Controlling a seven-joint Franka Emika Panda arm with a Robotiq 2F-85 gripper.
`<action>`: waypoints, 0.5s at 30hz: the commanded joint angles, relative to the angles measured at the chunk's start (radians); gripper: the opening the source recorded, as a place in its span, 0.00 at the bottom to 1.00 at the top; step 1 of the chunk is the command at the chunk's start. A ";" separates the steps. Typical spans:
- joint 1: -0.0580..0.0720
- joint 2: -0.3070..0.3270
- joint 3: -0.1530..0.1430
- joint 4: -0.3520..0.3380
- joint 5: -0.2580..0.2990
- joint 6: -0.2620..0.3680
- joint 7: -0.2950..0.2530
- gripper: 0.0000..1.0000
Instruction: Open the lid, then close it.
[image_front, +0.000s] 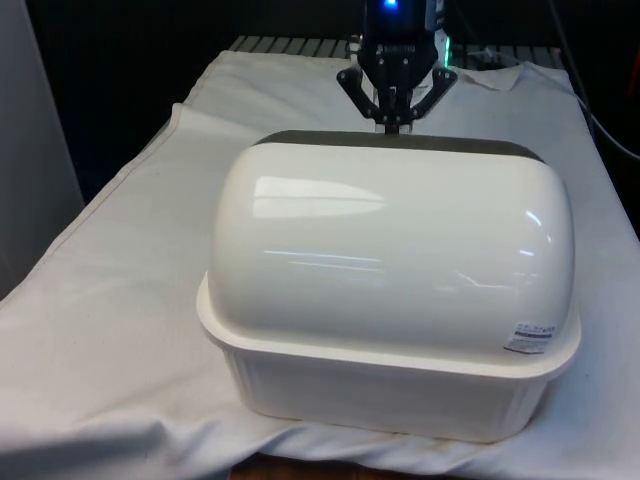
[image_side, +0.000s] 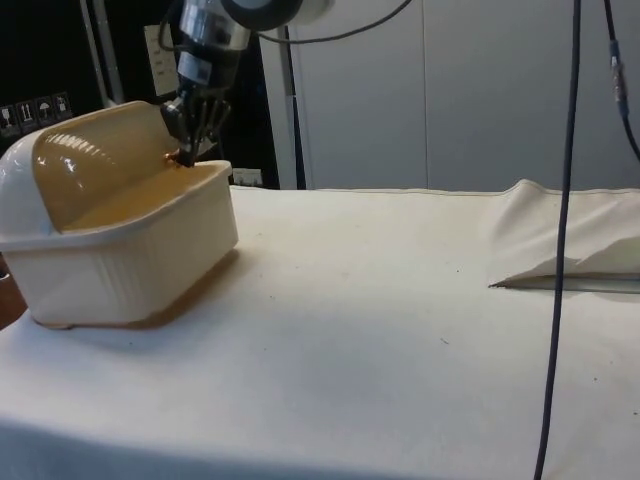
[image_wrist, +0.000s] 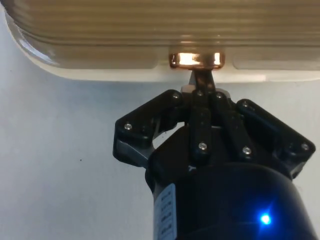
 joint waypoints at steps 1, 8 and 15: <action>0.004 -0.004 -0.008 -0.001 -0.007 0.012 0.014 0.00; 0.004 -0.021 -0.008 0.000 -0.005 0.022 0.018 0.00; 0.003 -0.032 -0.007 0.008 -0.004 0.038 0.020 0.00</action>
